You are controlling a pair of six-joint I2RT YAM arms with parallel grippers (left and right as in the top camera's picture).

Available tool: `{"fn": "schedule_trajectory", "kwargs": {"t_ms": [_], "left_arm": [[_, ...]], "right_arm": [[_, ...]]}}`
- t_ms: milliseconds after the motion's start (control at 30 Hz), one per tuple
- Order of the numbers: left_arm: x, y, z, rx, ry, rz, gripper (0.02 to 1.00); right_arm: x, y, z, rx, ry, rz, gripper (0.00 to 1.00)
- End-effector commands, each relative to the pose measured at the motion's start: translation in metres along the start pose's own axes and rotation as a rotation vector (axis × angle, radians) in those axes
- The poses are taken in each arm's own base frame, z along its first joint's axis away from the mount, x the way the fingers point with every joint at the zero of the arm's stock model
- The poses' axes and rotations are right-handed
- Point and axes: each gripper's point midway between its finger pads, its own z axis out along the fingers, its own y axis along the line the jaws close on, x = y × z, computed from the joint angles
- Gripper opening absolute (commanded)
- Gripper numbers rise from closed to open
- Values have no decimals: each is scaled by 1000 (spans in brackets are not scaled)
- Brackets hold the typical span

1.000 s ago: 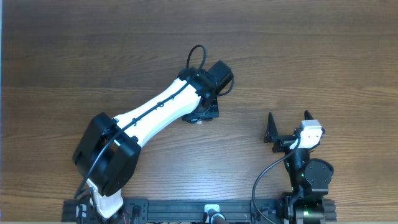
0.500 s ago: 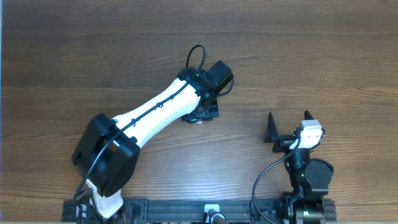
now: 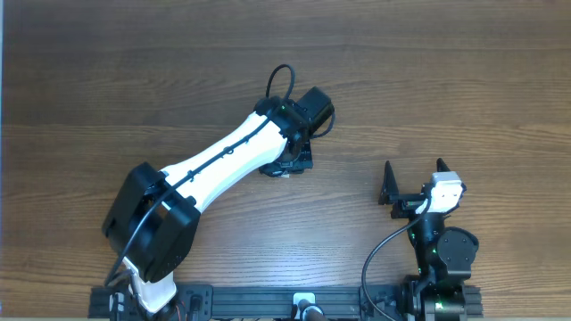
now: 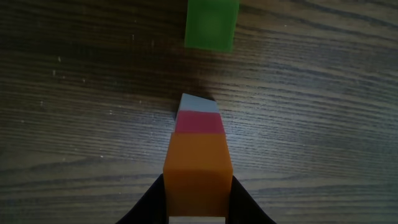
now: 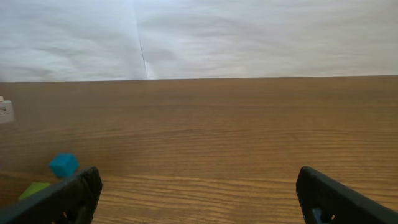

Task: Stack Cubes

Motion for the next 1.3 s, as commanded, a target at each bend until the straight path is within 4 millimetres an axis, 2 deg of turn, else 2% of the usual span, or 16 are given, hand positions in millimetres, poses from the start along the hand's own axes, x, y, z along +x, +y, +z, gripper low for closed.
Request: {"fn": "schedule_trajectory", "kwargs": {"t_ms": [33,1300], "left_arm": [[-6,-2,-15,25,-38,-20,42],[-6,0,-2,-2,-20,-22,56]], "right_arm": [[2,2,0,-11,3,2,991],[2,2,0,-11,3,2,991]]}}
